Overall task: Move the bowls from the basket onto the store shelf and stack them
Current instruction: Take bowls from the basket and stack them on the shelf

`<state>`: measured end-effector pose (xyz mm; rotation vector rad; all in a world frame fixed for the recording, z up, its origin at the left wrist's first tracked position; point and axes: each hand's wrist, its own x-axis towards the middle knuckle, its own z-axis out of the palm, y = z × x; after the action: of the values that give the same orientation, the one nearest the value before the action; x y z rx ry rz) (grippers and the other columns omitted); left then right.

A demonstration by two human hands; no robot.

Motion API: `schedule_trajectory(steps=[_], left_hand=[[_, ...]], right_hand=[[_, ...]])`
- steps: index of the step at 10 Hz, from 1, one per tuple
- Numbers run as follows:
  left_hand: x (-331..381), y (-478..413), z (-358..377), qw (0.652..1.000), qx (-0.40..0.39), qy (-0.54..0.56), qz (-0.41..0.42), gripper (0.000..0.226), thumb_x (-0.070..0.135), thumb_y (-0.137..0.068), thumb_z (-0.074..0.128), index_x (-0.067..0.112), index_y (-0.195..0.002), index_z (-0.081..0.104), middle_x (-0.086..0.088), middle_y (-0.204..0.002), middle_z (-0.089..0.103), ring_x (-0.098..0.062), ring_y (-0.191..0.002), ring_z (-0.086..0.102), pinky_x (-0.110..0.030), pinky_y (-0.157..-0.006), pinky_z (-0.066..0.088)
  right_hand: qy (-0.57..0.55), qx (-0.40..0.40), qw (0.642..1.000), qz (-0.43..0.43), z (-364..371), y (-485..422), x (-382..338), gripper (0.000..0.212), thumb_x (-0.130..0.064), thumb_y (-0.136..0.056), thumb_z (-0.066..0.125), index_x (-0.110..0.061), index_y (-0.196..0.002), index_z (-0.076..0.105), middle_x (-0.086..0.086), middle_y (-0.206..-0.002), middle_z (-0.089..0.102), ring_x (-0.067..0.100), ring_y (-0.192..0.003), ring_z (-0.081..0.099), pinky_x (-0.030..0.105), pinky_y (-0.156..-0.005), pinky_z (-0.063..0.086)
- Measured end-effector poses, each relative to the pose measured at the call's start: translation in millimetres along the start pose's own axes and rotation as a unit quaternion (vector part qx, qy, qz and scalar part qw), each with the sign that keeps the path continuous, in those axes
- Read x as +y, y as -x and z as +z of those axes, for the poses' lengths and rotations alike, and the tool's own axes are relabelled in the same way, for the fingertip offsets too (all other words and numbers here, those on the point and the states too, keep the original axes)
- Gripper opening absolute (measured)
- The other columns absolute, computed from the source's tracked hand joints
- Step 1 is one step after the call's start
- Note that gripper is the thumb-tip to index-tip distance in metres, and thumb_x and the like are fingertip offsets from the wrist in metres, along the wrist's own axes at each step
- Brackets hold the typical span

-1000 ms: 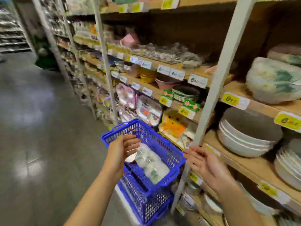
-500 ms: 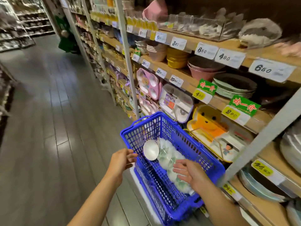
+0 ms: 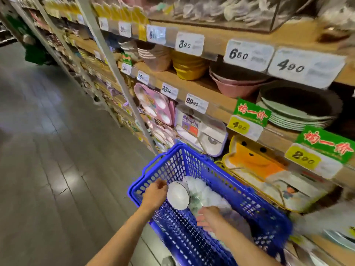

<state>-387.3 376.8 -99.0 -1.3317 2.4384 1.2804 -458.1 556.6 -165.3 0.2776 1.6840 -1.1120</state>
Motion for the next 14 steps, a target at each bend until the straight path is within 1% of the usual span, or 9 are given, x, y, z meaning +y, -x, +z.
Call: schedule_trajectory(steps=[1, 3, 4, 5, 7, 9, 12, 13, 14], left_hand=[[-3.8, -54.6, 19.1, 0.987, -0.056, -0.147, 0.045, 0.022, 0.014, -0.09, 0.055, 0.003, -0.109, 0.062, -0.016, -0.11, 0.068, -0.032, -0.105, 0.062, -0.034, -0.084, 0.044], [-21.3, -146.2, 62.7, 0.891, -0.229, -0.366, 0.138, 0.05, 0.021, -0.093, 0.052, 0.009, -0.14, 0.042, -0.02, -0.129, 0.059, -0.033, -0.12, 0.056, -0.035, -0.095, 0.042], [-33.6, -178.2, 80.0, 0.841, -0.273, -0.438, 0.162, 0.045, 0.019, -0.091, 0.051, 0.006, -0.134, 0.047, -0.019, -0.13, 0.058, -0.033, -0.121, 0.055, -0.036, -0.098, 0.043], [-52.4, -200.4, 94.7, 0.79, -0.305, -0.486, 0.216, 0.052, 0.014, -0.09, 0.048, 0.012, -0.141, 0.04, -0.015, -0.131, 0.057, -0.033, -0.12, 0.056, -0.039, -0.097, 0.045], [-71.6, -218.6, 114.6, 0.739, -0.275, -0.538, 0.297, 0.053, 0.001, -0.094, 0.036, 0.012, -0.145, 0.033, -0.013, -0.132, 0.056, -0.031, -0.117, 0.059, -0.04, -0.092, 0.047], [-61.9, -210.3, 98.5, 0.695, -0.31, -0.569, 0.311, 0.056, 0.005, -0.095, 0.039, 0.019, -0.148, 0.03, -0.014, -0.132, 0.056, -0.031, -0.12, 0.056, -0.039, -0.096, 0.045], [1.1, -177.2, 28.4, 0.772, -0.351, -0.48, 0.225, 0.049, 0.006, -0.091, 0.042, 0.015, -0.138, 0.051, -0.015, -0.134, 0.057, -0.031, -0.126, 0.053, -0.036, -0.103, 0.043], [36.0, -161.4, -0.4, 0.802, -0.381, -0.415, 0.197, 0.047, 0.006, -0.09, 0.044, 0.015, -0.134, 0.054, -0.012, -0.131, 0.06, -0.028, -0.122, 0.055, -0.033, -0.099, 0.046], [66.6, -146.4, -25.6, 0.833, -0.421, -0.31, 0.182, 0.041, 0.003, -0.087, 0.049, 0.01, -0.125, 0.061, -0.015, -0.12, 0.066, -0.031, -0.109, 0.064, -0.037, -0.089, 0.053]], right_hand=[[-0.009, 0.027, 0.999, 0.024, 15.5, -16.3, 9.4, 0.023, -0.033, -0.099, 0.043, -0.018, -0.082, 0.048, 0.003, -0.08, 0.058, 0.013, -0.058, 0.049, 0.021, -0.049, 0.026], [-0.048, 0.11, 0.99, 0.069, 46.8, -72.1, 18.2, 0.029, -0.017, -0.098, 0.047, -0.017, -0.069, 0.049, 0.004, -0.071, 0.051, 0.014, -0.063, 0.048, 0.022, -0.06, 0.04], [-0.077, 0.132, 0.983, 0.105, 66.4, -92.6, 16.6, 0.02, -0.008, -0.095, 0.048, -0.017, -0.078, 0.047, -0.003, -0.064, 0.04, 0.008, -0.055, 0.037, 0.014, -0.043, 0.036], [-0.086, 0.117, 0.981, 0.128, 90.0, -115.0, 18.1, 0.032, -0.015, -0.097, 0.05, -0.024, -0.068, 0.038, -0.008, -0.075, 0.042, 0.003, -0.063, 0.042, 0.005, -0.046, 0.035], [-0.056, 0.118, 0.978, 0.166, 108.9, -151.7, 12.2, 0.006, -0.018, -0.101, 0.038, -0.018, -0.106, 0.041, 0.016, -0.135, 0.051, 0.022, -0.116, 0.051, 0.024, -0.084, 0.038], [-0.112, 0.135, 0.97, 0.168, 111.6, -150.2, 17.0, 0.041, -0.013, -0.094, 0.049, 0.007, -0.13, 0.046, 0.022, -0.13, 0.054, 0.032, -0.116, 0.054, 0.028, -0.081, 0.043], [-0.151, 0.126, 0.98, -0.028, 91.7, -84.7, -16.4, 0.043, -0.003, -0.097, 0.046, -0.011, -0.139, 0.044, 0.016, -0.135, 0.054, 0.022, -0.112, 0.056, 0.02, -0.083, 0.047], [-0.203, 0.127, 0.964, -0.115, 79.1, -54.6, -37.7, 0.048, -0.004, -0.1, 0.042, -0.018, -0.146, 0.036, 0.01, -0.141, 0.046, 0.034, -0.13, 0.045, 0.042, -0.108, 0.037], [-0.246, 0.126, 0.945, -0.176, 63.1, -23.1, -65.8, 0.046, -0.008, -0.1, 0.043, -0.025, -0.143, 0.043, 0.0, -0.143, 0.044, 0.027, -0.132, 0.044, 0.047, -0.112, 0.034]])
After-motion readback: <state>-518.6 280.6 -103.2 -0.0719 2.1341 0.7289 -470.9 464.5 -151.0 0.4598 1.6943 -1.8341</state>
